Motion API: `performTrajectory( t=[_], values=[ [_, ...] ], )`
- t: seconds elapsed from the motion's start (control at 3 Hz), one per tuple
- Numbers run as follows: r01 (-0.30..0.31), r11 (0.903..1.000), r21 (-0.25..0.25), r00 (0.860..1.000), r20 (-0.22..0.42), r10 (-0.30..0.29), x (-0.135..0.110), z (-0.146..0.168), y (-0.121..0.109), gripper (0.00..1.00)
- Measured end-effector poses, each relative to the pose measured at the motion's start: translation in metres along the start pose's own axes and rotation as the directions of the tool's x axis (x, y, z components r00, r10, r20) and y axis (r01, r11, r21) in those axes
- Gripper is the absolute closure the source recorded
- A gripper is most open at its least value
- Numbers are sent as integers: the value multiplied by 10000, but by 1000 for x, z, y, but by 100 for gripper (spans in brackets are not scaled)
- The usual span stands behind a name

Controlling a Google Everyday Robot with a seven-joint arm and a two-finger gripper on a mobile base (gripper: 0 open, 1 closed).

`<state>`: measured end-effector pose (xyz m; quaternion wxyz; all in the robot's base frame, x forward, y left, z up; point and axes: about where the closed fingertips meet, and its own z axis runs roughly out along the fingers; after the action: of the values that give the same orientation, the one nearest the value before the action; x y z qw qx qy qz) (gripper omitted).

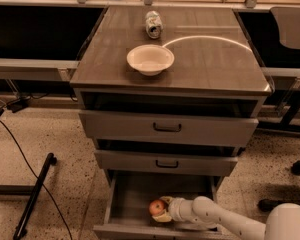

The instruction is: Place apple into bottom drawer

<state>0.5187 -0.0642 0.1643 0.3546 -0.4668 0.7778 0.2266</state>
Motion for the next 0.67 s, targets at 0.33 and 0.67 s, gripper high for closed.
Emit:
performTrajectory(
  t=[0.33,0.67],
  values=[
    [6,10000,-21,10000,-2,-6,0,1,0,35],
    [5,10000,-22,10000,1,-5,0,1,0,12]
  ],
)
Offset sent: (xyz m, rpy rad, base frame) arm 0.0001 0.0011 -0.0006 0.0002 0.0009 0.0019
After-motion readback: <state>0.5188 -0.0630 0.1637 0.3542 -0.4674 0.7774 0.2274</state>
